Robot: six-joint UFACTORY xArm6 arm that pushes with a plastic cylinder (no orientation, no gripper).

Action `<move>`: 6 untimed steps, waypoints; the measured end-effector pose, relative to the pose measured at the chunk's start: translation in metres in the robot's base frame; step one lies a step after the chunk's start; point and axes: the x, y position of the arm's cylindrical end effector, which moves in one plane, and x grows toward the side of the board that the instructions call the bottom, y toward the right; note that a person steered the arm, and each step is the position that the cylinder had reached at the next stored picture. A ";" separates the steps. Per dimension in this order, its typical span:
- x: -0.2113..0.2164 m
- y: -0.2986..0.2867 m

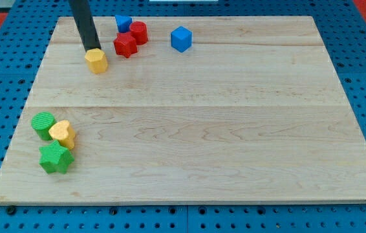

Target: Move the yellow hexagon closer to yellow heart

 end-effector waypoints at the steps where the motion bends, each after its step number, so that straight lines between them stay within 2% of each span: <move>1: 0.093 0.021; 2: 0.096 0.029; 3: 0.098 0.061; 4: 0.167 0.062; 5: 0.179 0.015; 6: 0.172 0.019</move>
